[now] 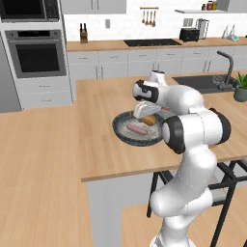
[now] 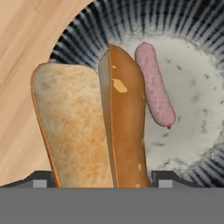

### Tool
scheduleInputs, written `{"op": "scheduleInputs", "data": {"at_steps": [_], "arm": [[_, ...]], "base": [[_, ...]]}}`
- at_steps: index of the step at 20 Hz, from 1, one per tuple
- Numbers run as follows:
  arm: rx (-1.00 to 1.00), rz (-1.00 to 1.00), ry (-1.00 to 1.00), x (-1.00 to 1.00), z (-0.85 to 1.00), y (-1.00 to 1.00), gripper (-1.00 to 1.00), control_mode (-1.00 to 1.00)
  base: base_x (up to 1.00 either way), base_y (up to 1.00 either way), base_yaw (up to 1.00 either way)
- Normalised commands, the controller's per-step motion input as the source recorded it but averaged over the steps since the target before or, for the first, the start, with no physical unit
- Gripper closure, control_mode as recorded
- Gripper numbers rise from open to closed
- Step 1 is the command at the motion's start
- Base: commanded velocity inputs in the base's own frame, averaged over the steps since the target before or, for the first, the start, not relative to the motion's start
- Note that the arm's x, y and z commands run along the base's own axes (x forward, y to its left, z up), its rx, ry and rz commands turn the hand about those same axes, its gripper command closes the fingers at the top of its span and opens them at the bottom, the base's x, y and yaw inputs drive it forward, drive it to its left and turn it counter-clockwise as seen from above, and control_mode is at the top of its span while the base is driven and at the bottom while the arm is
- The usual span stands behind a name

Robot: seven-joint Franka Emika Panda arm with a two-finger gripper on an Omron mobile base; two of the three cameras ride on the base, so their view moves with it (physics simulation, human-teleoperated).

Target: Place one bun and one sausage from the bowl on each plate.

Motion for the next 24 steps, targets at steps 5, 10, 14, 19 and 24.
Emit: {"op": "scheduleInputs", "data": {"at_steps": [5,10,14,19,24], "arm": [[0.0,-0.14,0.0,-1.0,0.14,0.0,1.0,-1.0],[0.0,-0.12,0.02,-0.7,0.51,0.0,1.0,-1.0],[-0.02,-0.09,0.06,-0.65,0.75,0.0,1.0,-1.0],[-0.01,-0.06,-0.02,-0.97,0.11,0.0,1.0,-1.0],[0.0,0.01,-0.03,-0.32,-0.01,0.0,1.0,-1.0]], "base": [[0.0,0.0,0.0],[0.0,0.0,0.0],[0.0,0.0,0.0],[0.0,0.0,0.0],[0.0,0.0,0.0]]}}
